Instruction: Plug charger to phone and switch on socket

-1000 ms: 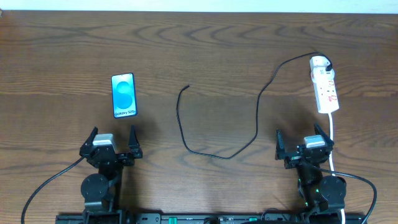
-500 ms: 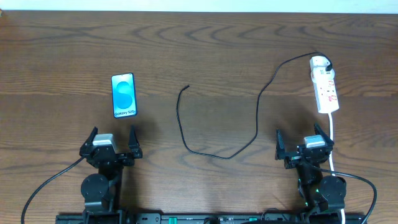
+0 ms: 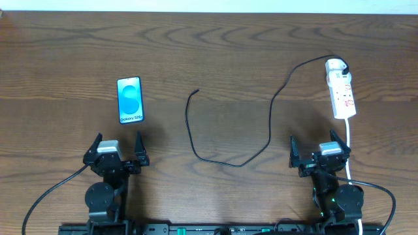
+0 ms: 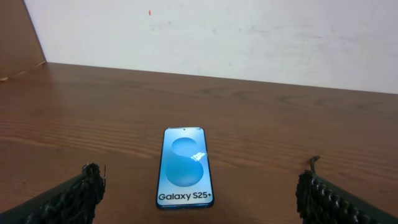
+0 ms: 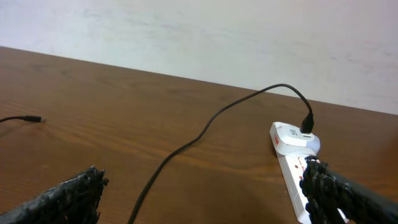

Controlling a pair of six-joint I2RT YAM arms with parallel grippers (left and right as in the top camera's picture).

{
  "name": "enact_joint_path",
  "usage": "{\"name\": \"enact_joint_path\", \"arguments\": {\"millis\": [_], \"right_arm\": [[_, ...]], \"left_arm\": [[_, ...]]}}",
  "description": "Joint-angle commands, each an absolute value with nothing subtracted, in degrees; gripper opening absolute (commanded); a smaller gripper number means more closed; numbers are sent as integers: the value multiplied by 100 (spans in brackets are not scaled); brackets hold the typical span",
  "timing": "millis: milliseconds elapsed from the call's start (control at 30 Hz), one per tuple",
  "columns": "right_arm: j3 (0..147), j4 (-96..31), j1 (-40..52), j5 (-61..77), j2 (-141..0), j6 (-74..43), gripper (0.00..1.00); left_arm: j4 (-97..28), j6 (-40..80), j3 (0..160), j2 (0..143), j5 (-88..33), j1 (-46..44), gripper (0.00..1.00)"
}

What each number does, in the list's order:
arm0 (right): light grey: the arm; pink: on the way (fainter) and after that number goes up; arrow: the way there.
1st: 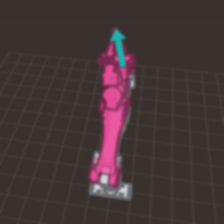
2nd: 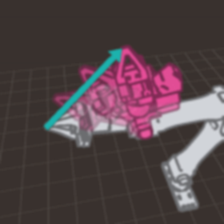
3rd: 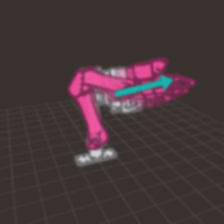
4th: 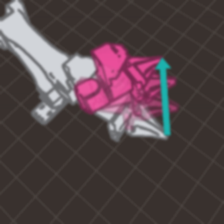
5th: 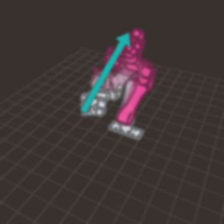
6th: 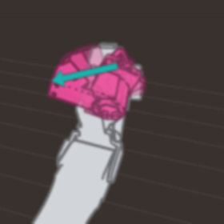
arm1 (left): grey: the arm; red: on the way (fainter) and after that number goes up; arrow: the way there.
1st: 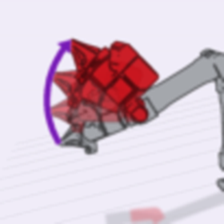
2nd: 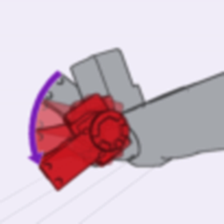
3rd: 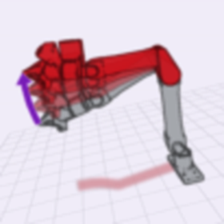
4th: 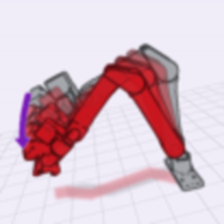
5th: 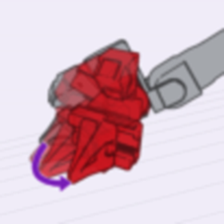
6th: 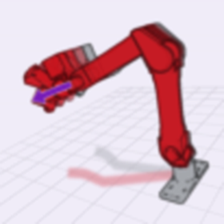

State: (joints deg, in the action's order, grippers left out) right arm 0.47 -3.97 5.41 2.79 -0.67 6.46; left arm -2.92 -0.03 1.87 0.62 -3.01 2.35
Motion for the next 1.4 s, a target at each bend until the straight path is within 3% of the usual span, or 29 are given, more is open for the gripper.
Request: {"name": "enact_joint_path", "arguments": {"millis": [0,733,1067,1367], "right_arm": [[32,-410,563,250,-30,563,99],[32,-410,563,250,-30,563,99],[32,-410,563,252,-30,563,99],[32,-410,563,250,-30,563,99]], "left_arm": [[-331,-40,23,23,-187,207,100],[-296,-21,342,694,-207,207,100],[113,-25,1601,2554,-193,207,100],[-449,-45,3280,4410,-250,207,100]]}}
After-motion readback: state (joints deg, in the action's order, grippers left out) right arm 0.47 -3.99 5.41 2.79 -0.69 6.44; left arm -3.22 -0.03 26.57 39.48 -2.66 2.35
